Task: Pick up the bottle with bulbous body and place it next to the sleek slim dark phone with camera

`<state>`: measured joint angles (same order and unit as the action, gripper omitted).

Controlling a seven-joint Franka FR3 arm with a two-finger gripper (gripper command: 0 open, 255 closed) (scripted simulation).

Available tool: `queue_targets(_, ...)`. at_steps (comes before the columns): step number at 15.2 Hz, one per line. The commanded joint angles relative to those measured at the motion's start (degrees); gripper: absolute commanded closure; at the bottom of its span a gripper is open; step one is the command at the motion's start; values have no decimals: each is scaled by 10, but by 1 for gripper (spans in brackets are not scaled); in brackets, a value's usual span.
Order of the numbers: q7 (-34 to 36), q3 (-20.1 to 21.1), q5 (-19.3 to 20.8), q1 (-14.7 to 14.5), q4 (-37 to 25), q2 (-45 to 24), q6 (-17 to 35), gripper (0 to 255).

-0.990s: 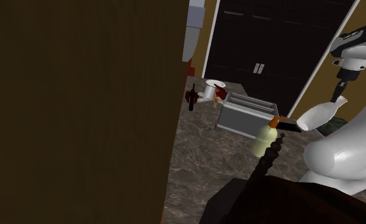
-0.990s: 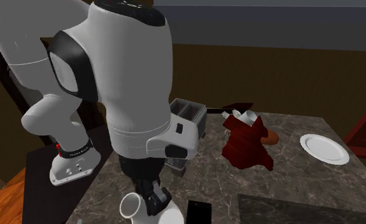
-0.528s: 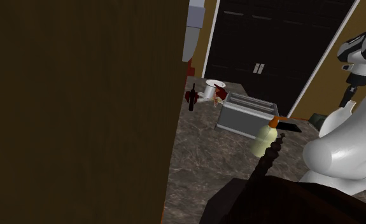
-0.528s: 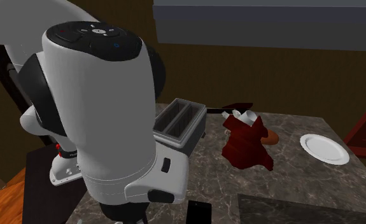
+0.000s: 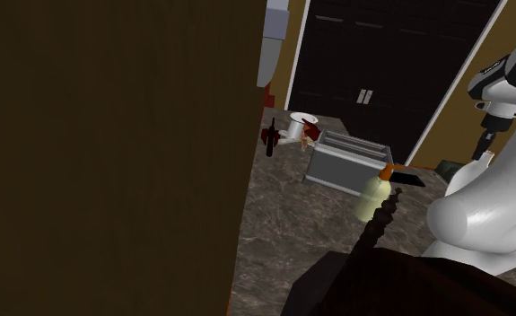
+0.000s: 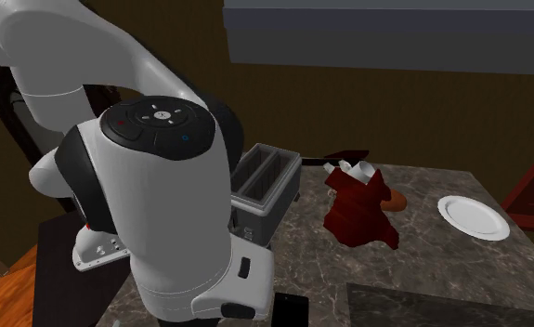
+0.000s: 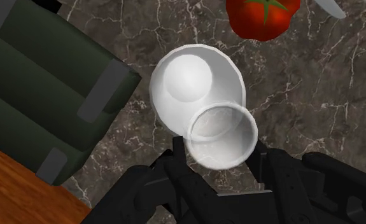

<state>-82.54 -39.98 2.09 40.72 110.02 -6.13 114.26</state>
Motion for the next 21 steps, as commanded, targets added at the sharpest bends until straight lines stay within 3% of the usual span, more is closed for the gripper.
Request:
queue_targets(1, -2, 0, -3, 1, 10, -4, 14, 255)
queue_targets(9, -2, 0, -3, 1, 10, -4, 14, 255)
queue_targets(10, -1, 0, -3, 1, 10, -4, 14, 0)
queue_targets(15, -1, 0, -3, 1, 10, -4, 14, 0)
queue_targets(19, 7, 1, 10, -5, -45, 16, -57, 0)
queue_targets(21, 7, 1, 10, -5, -45, 16, -57, 0)
